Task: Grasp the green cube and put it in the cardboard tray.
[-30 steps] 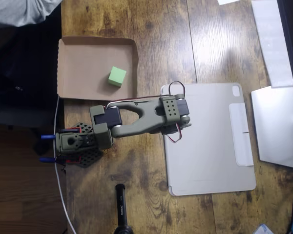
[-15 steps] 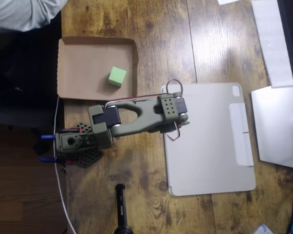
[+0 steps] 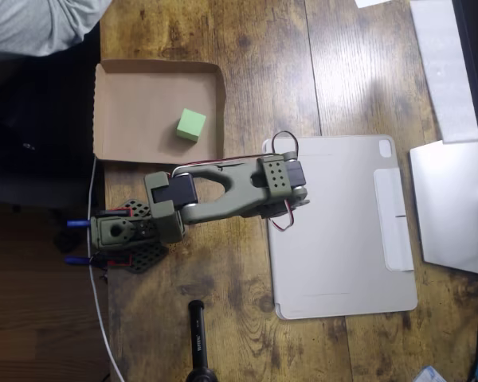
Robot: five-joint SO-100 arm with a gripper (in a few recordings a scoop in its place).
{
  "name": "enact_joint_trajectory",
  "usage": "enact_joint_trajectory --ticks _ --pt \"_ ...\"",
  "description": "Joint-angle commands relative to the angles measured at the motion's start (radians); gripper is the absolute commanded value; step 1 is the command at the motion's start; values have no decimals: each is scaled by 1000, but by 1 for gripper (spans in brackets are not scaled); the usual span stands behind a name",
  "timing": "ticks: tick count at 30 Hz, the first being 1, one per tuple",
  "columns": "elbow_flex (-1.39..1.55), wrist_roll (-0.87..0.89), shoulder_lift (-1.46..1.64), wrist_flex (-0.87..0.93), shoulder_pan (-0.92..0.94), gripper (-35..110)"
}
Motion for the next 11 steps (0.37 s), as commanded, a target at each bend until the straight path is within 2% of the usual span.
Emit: enact_joint_trajectory --ticks 1,11 --pt "2 -11 17 14 17 0" --pt "2 -11 23 14 15 0"
